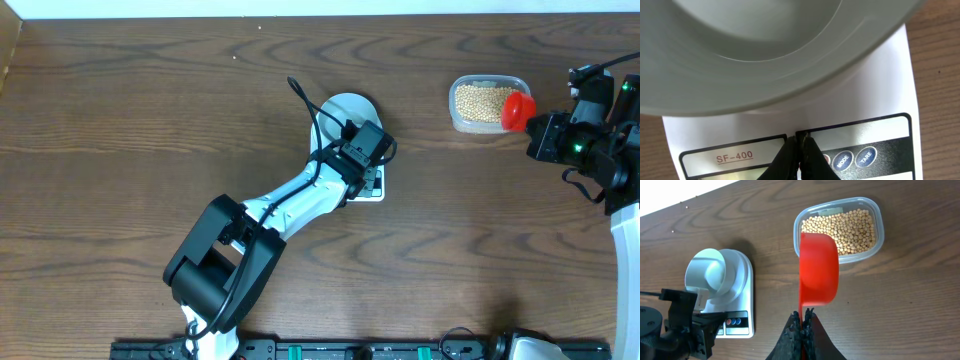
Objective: Scoop item into bowl and weigh 50g on scale
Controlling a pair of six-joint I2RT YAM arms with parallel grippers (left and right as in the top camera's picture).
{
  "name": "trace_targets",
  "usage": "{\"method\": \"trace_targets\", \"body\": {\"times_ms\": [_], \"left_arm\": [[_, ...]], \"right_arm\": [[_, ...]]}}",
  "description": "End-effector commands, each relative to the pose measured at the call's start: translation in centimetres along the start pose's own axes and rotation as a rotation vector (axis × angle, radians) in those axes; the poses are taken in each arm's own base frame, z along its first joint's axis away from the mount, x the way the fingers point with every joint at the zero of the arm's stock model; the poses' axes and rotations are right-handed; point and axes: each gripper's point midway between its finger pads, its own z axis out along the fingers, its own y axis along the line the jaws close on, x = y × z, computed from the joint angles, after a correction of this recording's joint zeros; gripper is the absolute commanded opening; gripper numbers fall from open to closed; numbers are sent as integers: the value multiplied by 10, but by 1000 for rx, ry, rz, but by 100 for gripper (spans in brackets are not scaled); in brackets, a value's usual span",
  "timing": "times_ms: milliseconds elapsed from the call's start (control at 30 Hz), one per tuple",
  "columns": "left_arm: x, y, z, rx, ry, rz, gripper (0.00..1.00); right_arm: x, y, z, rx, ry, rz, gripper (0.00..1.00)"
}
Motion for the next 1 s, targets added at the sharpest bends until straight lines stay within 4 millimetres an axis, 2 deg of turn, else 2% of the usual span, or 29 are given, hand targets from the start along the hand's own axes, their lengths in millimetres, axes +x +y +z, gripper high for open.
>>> {"method": "trace_targets", "body": {"times_ms": [0,300,733,967], "left_arm": [[7,7,6,-27,15,-5,7],[11,-2,5,22,38,-4,7],[11,-2,5,24,41,-4,7],[21,0,10,15,70,-6,7]], "right_arm": [[-6,-1,-6,12,-23,-21,1],[-6,-1,-6,12,-23,-21,1],[-6,-1,-6,12,-23,-21,1],[-6,-1,-6,12,-23,-21,1]]}}
